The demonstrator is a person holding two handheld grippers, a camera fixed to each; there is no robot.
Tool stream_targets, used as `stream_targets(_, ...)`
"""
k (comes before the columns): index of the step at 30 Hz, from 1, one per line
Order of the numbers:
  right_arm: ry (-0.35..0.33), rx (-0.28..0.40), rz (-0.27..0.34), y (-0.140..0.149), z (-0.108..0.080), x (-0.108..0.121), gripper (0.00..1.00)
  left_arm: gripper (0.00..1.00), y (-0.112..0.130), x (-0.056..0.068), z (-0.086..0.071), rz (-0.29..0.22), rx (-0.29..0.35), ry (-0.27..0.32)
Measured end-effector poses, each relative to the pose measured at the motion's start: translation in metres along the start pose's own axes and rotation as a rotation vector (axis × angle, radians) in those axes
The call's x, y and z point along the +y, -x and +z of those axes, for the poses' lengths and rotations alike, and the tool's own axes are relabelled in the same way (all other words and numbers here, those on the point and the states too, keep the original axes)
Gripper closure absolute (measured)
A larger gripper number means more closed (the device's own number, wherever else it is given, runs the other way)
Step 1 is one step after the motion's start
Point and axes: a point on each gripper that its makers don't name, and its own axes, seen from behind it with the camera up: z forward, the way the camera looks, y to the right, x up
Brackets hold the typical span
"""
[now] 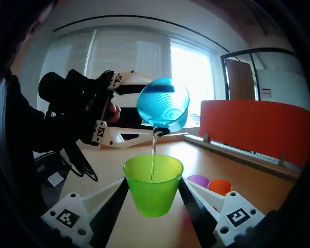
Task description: Pour water
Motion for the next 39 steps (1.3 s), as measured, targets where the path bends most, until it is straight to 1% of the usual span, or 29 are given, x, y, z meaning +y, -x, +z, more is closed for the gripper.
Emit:
stream_targets(6,-0.001,0.0,0.0,0.0007,0.0003,0.0007,0.14,0.17,-0.0007,-0.0008,0.0008,0.009,0.001,0.0)
stream_targets(20,0.0,-0.001,-0.002,0.0011,0.0009,0.0009,0.14,0.17,-0.0014,0.0017,0.0014,0.029,-0.001,0.003)
stream_targets(26,-0.001,-0.001,-0.002,0.0016,0.0011,0.0004,0.14,0.17,-0.0018,0.0039,0.0012,0.046,-0.006,0.01)
stream_targets(32,-0.001,-0.001,-0.003,0.0034,0.0017,0.0002,0.14,0.17,-0.002,0.0031,0.0011,0.058,-0.006,0.009)
stream_targets(39,-0.001,-0.003,-0.003,0.004,0.0028,0.0,0.14,0.17,-0.0051,0.0041,0.0,0.086,-0.004,0.011)
